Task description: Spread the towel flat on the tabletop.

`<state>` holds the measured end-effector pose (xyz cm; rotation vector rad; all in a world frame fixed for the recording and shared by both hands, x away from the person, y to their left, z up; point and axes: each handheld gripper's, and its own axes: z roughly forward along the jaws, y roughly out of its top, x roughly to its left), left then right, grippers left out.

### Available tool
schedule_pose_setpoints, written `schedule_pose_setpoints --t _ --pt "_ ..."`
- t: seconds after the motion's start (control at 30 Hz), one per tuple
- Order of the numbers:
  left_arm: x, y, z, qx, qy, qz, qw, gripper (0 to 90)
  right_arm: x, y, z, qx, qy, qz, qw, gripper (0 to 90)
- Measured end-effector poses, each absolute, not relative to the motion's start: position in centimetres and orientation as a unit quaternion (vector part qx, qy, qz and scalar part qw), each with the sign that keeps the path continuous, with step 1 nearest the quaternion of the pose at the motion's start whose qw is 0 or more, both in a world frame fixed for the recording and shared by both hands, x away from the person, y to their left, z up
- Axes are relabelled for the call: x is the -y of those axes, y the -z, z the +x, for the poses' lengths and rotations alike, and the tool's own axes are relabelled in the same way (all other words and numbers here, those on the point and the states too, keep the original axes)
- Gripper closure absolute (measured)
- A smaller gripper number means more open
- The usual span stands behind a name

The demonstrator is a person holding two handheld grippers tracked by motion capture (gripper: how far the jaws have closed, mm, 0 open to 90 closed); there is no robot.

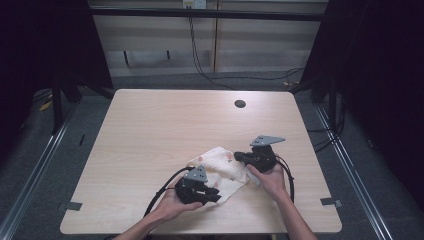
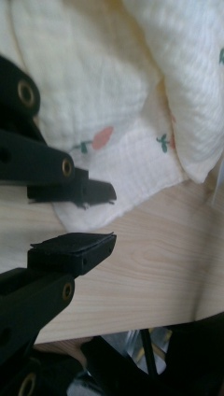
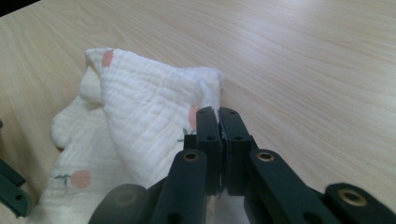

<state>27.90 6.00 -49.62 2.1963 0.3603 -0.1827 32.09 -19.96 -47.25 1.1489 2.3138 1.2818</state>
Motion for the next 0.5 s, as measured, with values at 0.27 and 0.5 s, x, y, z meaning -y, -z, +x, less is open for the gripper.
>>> schedule_pose_setpoints --t 0.27,0.5 --pt "-5.2 50.4 27.5 -0.133 0.050 0.895 0.422 61.3 20.0 47.6 32.1 -0.798 -0.437 0.397 0.122 88.1" --pt "-5.3 50.5 26.3 -0.103 0.031 0.900 0.423 59.4 19.8 47.7 32.0 -0.800 -0.435 0.396 0.119 88.1"
